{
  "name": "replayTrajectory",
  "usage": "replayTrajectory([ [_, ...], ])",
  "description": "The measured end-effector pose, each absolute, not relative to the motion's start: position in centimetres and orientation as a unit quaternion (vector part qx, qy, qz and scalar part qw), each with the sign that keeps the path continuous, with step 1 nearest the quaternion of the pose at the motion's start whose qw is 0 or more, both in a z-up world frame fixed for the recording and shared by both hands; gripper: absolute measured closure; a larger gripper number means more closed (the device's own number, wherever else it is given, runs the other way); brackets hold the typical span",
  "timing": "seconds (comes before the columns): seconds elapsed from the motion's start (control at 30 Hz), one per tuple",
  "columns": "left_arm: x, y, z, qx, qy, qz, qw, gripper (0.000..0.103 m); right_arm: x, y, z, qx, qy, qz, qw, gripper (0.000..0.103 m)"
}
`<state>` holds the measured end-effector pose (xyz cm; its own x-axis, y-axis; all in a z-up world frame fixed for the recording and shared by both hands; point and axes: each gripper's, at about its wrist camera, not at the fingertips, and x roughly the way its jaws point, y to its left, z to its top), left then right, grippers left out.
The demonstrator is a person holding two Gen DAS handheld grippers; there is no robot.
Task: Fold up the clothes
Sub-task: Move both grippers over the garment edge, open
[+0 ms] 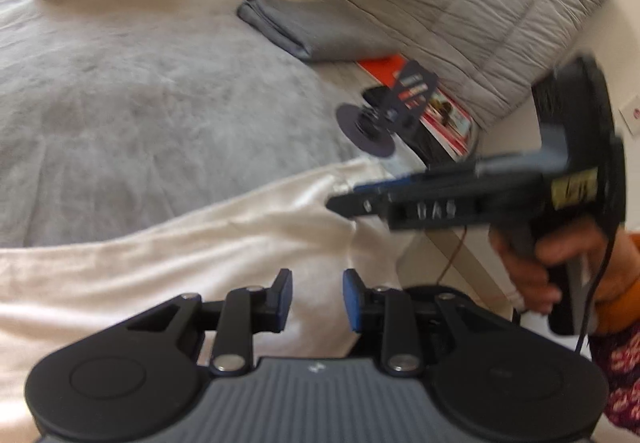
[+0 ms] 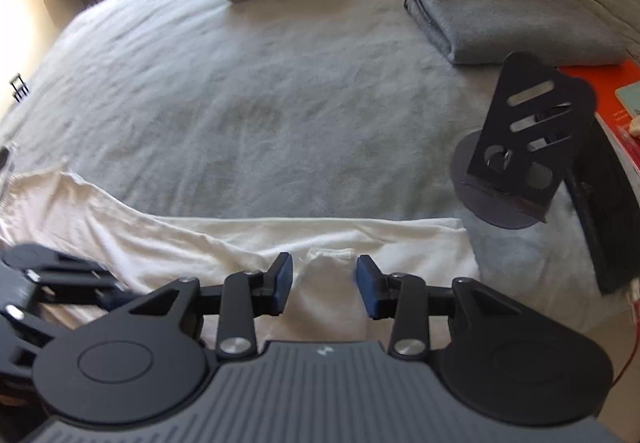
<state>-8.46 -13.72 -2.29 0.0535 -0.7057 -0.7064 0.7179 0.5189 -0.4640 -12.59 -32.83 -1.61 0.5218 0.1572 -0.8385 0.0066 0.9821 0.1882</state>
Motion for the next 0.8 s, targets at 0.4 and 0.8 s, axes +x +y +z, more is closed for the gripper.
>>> replayTrajectory([
  [0.4,-6.3,-15.5,-1.9,0.046,0.461,-0.470,0.751,0.066,-16.0,-39.1,-1.7,0.112,0.464,0.027,0.878,0.097],
  [0.8,-5.4,-18.3,-2.7,0.119,0.454,-0.486,0.737,0.065,-16.0,-40.4,-2.3,0.159,0.441,0.046,0.882,0.065],
])
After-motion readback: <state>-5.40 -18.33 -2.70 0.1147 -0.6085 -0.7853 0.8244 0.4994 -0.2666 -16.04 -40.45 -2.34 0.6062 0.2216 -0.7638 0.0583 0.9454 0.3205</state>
